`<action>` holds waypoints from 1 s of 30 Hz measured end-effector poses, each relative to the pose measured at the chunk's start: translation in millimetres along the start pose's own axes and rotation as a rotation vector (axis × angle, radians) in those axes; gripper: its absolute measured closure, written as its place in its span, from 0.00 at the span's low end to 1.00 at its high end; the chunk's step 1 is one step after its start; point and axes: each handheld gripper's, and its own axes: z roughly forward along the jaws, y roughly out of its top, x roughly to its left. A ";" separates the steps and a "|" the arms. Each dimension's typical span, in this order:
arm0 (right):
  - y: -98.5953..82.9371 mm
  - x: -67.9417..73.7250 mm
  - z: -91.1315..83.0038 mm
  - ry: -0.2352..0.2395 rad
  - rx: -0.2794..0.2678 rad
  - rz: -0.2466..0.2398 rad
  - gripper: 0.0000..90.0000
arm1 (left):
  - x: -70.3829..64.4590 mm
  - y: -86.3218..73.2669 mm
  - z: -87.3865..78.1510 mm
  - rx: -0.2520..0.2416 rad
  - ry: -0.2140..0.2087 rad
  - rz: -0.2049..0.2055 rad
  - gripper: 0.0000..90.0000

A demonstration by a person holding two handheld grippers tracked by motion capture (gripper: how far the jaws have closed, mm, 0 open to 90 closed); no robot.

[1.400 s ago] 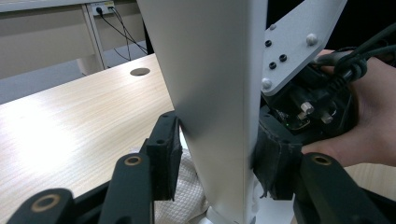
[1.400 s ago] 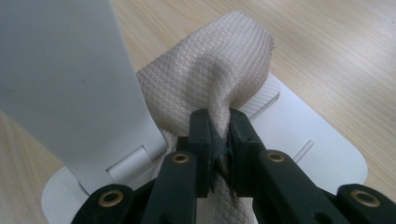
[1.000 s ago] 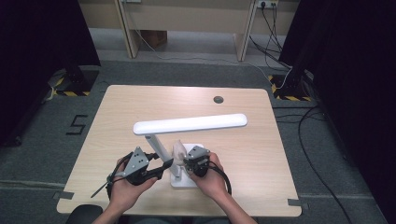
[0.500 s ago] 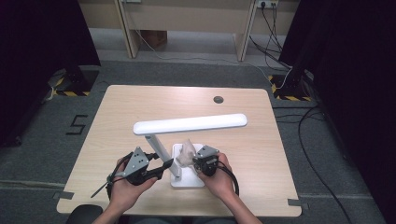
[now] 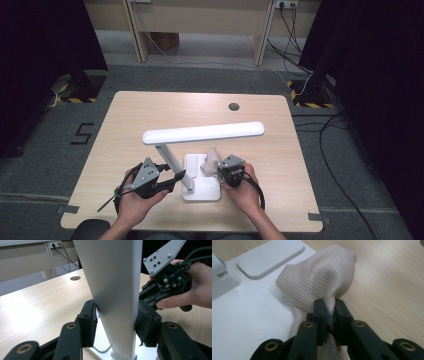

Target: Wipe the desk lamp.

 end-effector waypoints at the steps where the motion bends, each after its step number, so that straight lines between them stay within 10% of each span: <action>1: -0.5 -2.0 -1.3 -0.012 0.003 0.003 0.91 | 0.0 0.0 0.0 0.000 0.000 0.000 0.61; 10: 15.9 -4.5 -5.4 -0.036 -0.046 0.009 0.91 | -0.1 -0.6 0.1 -0.003 0.001 -0.001 0.61; 20: 61.7 16.7 13.2 0.056 -0.117 -0.013 0.91 | 0.2 -0.7 0.0 -0.003 -0.001 0.000 0.61; 30: 64.4 36.1 37.9 0.125 -0.077 -0.026 0.91 | 0.1 -1.0 0.2 -0.004 -0.001 0.000 0.61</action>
